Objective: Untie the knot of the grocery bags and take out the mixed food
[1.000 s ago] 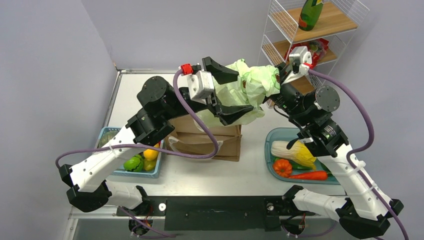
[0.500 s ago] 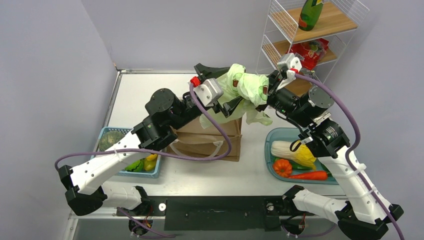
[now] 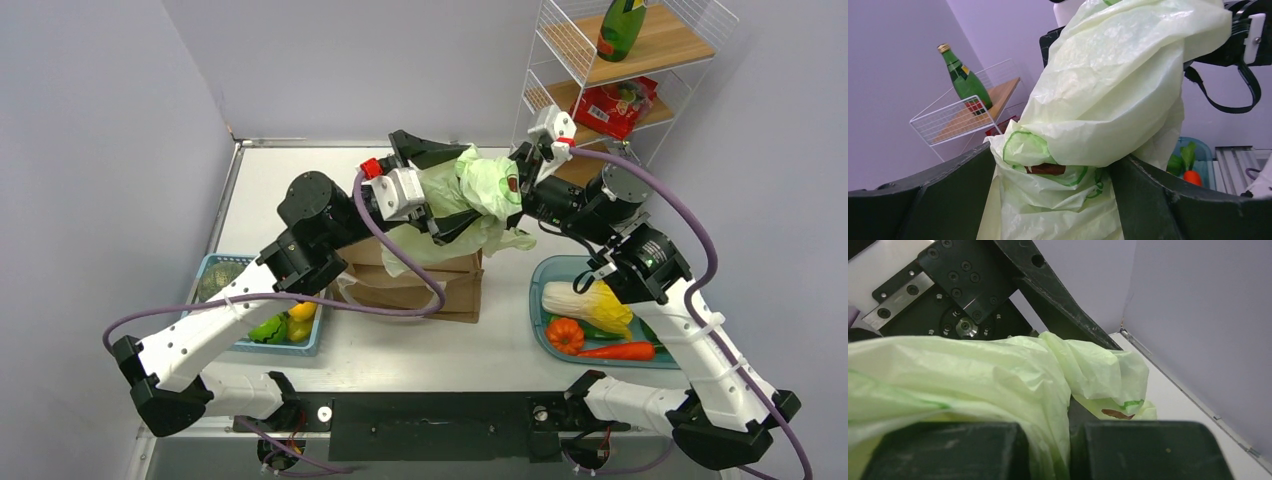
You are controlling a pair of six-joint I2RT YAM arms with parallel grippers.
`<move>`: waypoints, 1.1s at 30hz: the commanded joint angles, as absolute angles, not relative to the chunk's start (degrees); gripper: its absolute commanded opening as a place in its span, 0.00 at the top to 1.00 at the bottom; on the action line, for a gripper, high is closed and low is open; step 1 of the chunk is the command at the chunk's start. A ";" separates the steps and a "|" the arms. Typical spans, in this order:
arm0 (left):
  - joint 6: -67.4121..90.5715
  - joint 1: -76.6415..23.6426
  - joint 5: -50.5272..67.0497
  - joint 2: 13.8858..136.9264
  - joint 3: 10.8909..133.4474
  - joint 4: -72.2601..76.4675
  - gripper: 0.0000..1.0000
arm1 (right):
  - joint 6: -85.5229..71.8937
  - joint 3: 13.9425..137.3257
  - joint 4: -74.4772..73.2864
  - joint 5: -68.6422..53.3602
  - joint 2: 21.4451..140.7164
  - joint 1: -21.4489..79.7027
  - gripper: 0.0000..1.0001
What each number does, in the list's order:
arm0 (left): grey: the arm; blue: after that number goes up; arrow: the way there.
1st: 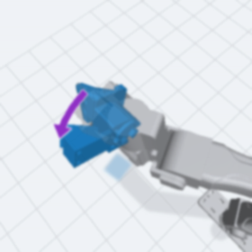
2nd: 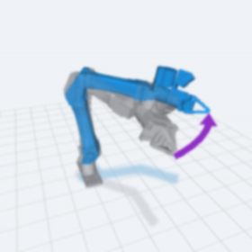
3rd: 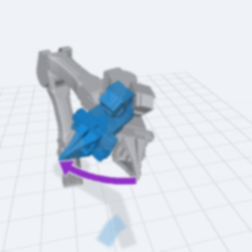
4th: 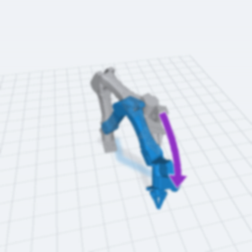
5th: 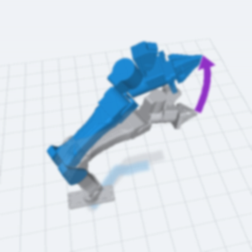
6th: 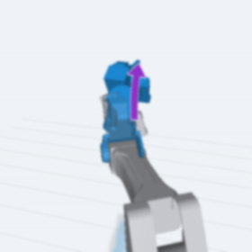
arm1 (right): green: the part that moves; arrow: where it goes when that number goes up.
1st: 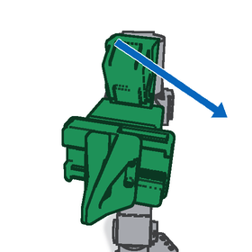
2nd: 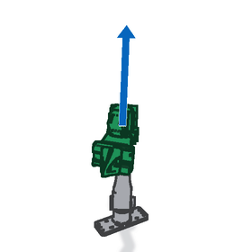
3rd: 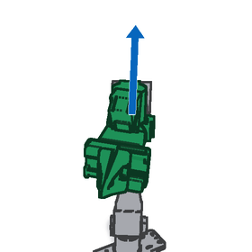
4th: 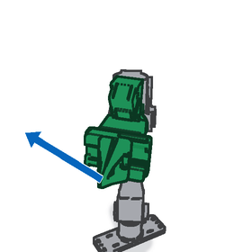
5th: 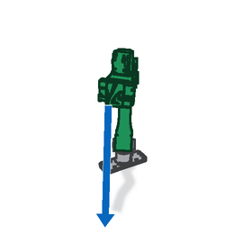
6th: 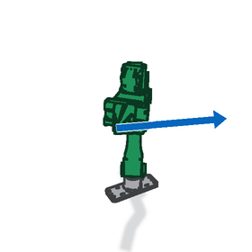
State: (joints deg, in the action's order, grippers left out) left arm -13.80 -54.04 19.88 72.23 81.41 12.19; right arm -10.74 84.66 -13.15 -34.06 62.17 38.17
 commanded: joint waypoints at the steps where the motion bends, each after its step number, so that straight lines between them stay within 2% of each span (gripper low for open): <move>1: -10.45 -53.04 21.28 75.94 83.90 10.63 0.28 | -4.49 89.43 -15.91 -42.28 61.73 43.35 1.00; 2: -10.24 -52.37 21.10 76.03 84.31 10.06 0.33 | -3.91 89.46 -16.43 -41.64 61.54 43.47 1.00; 3: -10.01 -51.57 20.94 76.07 84.87 8.80 0.45 | -3.63 89.51 -17.69 -41.25 61.20 43.53 1.00; 4: -10.06 -51.14 21.06 75.96 84.97 8.09 0.51 | -2.82 89.88 -18.38 -40.61 61.05 43.51 1.00; 5: -10.13 -50.09 21.31 75.57 84.79 6.88 0.64 | -2.55 90.07 -19.84 -40.26 60.77 43.51 0.99; 6: -10.21 -49.48 21.51 75.31 84.45 6.38 0.69 | -2.13 90.50 -20.56 -38.78 60.62 43.55 0.96; 7: -10.11 -48.16 22.03 74.38 83.54 5.92 0.79 | -1.63 90.92 -22.34 -37.89 60.33 43.48 0.89; 11: -9.99 -43.42 25.19 71.36 80.55 5.06 0.97 | 0.80 91.58 -27.48 -30.81 59.05 42.28 0.63; 15: -8.24 -38.04 29.27 68.91 79.63 4.08 1.00 | 1.34 90.89 -29.50 -29.44 57.57 35.21 0.48; 17: -5.92 -35.16 32.38 68.32 80.11 4.32 1.00 | 1.32 90.89 -30.35 -28.61 57.13 32.59 0.43; 23: 6.32 -29.14 45.13 68.68 81.76 6.61 1.00 | -0.65 90.47 -30.96 -24.28 57.30 29.34 0.38; 29: 8.41 -26.63 54.61 68.08 85.36 -5.89 1.00 | -5.63 88.47 -32.55 -23.49 57.86 23.30 0.37; 33: 0.27 -28.04 48.61 68.72 87.01 -17.87 1.00 | -6.08 86.33 -32.75 -24.16 58.42 21.60 0.34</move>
State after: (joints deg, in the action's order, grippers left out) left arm 5.34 -27.24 49.65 69.34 83.46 -6.24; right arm -3.81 88.03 -32.45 -24.67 57.65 22.79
